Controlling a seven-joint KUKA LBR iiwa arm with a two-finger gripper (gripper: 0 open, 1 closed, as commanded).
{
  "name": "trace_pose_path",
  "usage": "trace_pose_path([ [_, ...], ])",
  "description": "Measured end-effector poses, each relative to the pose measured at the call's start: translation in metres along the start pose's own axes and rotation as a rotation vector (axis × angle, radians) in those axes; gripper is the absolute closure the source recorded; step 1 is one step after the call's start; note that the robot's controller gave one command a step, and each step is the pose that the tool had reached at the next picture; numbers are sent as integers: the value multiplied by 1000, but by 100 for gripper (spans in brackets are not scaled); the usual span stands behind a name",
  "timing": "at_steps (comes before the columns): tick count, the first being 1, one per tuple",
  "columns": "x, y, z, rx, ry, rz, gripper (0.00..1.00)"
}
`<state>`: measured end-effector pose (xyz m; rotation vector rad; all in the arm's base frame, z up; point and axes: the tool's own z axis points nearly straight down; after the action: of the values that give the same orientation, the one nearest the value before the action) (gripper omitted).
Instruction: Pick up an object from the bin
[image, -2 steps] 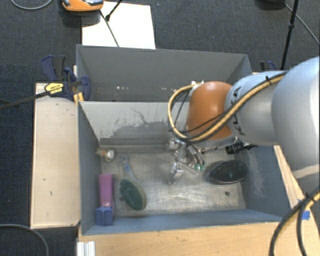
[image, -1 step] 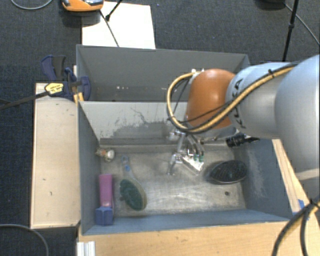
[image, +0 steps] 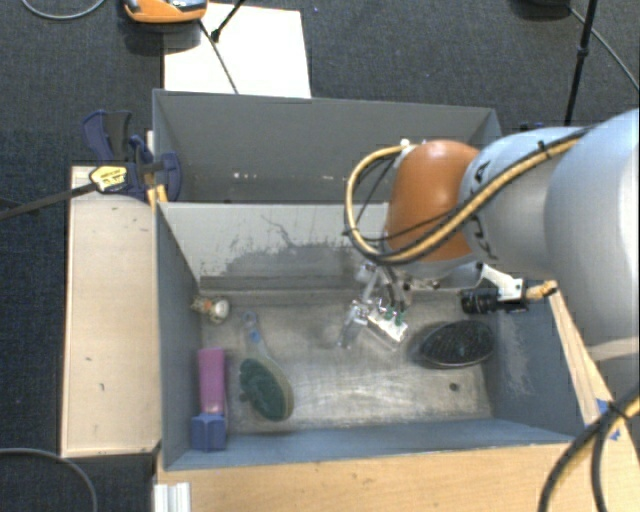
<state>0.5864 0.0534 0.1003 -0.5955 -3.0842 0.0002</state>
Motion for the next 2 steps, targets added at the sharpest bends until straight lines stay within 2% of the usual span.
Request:
trace_pose_path([
  [1,-3,-15,27,-5,-4,235,0],
  [2,-4,-14,25,-4,-3,232,0],
])
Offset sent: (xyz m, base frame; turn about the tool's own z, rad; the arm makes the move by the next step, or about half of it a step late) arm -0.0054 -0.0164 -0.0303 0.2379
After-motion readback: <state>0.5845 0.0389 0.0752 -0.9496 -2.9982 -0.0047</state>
